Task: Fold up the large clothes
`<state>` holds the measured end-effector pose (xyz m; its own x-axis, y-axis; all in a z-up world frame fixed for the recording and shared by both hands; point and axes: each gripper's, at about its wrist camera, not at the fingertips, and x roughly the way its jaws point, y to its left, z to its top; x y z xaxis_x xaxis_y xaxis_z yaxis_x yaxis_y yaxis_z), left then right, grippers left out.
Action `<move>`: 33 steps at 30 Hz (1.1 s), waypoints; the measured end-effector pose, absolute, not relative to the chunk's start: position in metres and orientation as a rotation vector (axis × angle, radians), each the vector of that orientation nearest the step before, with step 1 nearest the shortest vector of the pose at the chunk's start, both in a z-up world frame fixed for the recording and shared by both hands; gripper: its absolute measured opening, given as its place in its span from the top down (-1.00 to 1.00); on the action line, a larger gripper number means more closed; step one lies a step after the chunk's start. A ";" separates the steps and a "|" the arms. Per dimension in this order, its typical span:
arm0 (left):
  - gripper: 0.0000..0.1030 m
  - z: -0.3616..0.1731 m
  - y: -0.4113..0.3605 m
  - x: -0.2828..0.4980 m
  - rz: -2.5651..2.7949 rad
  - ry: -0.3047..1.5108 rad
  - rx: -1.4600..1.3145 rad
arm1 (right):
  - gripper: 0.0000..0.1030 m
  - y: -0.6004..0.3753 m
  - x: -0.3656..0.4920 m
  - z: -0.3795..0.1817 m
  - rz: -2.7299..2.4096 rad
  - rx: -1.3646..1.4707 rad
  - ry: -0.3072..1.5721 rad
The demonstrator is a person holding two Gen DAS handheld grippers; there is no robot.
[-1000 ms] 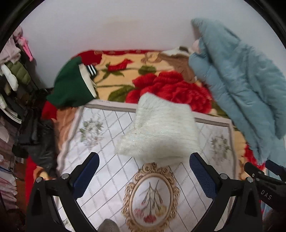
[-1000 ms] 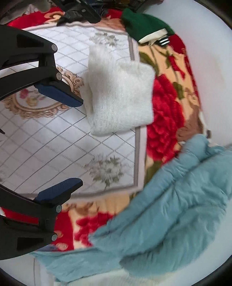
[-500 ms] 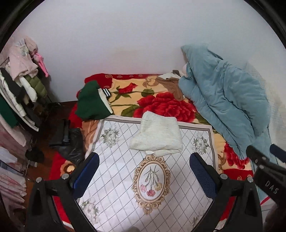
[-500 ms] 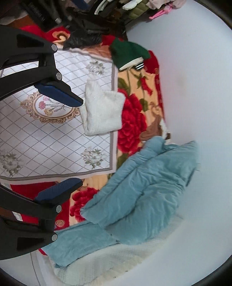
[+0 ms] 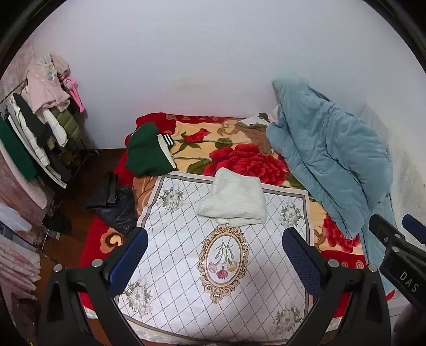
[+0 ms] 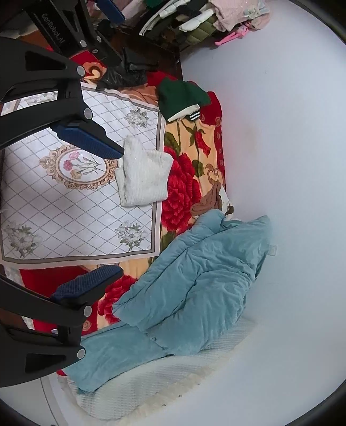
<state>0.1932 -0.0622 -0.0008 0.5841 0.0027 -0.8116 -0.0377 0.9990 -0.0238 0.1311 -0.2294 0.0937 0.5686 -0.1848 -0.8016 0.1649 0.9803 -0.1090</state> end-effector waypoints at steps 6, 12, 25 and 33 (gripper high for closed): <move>-1.00 0.010 -0.061 0.184 0.034 0.959 -0.028 | -0.61 -0.230 0.126 0.109 -0.194 -0.011 0.954; -1.00 0.020 -0.061 0.176 0.040 0.949 -0.013 | -0.61 -0.229 0.128 0.120 -0.164 -0.002 0.952; -1.00 0.028 -0.053 0.168 0.033 0.927 -0.013 | -0.67 -0.225 0.125 0.126 -0.154 -0.013 0.952; -1.00 0.032 -0.051 0.167 0.034 0.917 -0.015 | -0.68 -0.225 0.122 0.128 -0.158 -0.019 0.948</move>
